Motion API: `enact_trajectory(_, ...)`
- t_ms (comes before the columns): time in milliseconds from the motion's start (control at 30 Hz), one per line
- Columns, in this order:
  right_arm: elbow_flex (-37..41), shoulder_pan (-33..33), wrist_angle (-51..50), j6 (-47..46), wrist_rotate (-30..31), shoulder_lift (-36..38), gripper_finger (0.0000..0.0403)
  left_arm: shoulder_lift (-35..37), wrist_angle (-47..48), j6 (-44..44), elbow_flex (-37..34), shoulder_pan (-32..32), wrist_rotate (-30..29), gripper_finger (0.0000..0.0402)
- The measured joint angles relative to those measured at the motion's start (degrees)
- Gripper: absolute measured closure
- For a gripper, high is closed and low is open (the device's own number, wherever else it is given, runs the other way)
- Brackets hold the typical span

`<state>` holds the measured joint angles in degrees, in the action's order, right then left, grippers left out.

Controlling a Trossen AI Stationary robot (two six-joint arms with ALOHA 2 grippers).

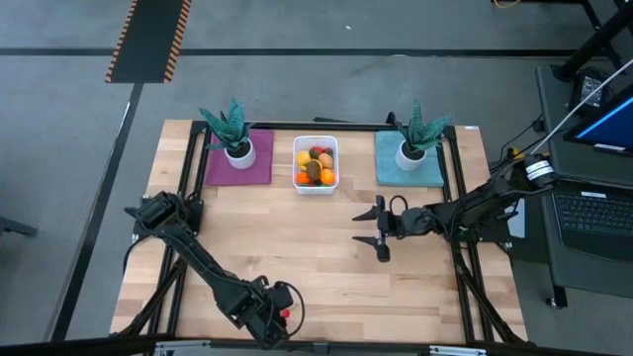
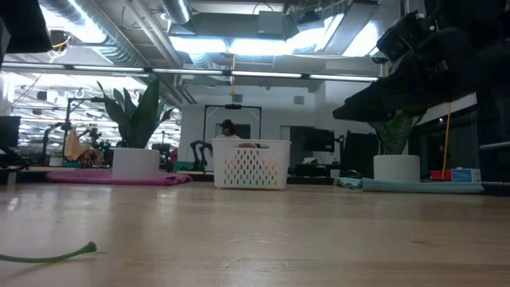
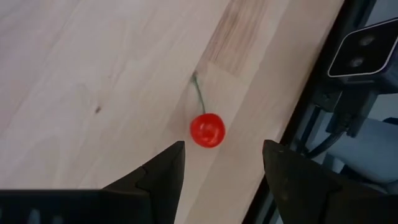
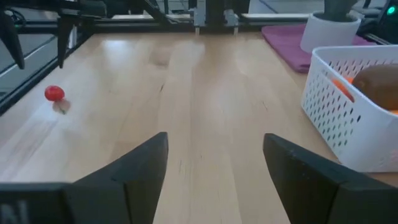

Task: Pick and placing Produce into tupperware
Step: Put the red cherry into the white bin

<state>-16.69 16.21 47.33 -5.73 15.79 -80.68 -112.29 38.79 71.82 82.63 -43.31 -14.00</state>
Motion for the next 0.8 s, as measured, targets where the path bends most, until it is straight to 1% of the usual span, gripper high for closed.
enact_trajectory(200,0.0,0.0,0.5,-0.1,0.0,-2.4,0.0138,-0.6,-1.4,-0.5,0.0,-0.1,-0.4,0.0195)
enact_trajectory(300,0.0,0.0,1.4,-0.1,0.0,-3.5,0.0138,-1.1,-3.1,-2.4,0.1,-0.1,-1.0,0.0195)
enact_trajectory(433,0.0,0.0,2.0,-0.1,0.0,-4.3,0.0138,-3.3,-1.9,-6.9,3.4,-0.1,-1.6,0.0195)
enact_trajectory(500,0.0,0.0,2.2,0.0,0.0,-4.3,0.0138,-4.6,1.6,-7.7,5.7,-0.1,-1.6,0.0195)
enact_trajectory(633,0.0,0.0,2.8,0.0,0.0,-4.2,0.0138,-6.9,11.2,-4.8,9.2,0.2,-1.6,0.0195)
enact_trajectory(800,0.0,0.0,2.8,0.0,0.0,-4.2,0.0138,-8.9,12.9,-3.5,10.1,0.4,-1.5,0.0195)
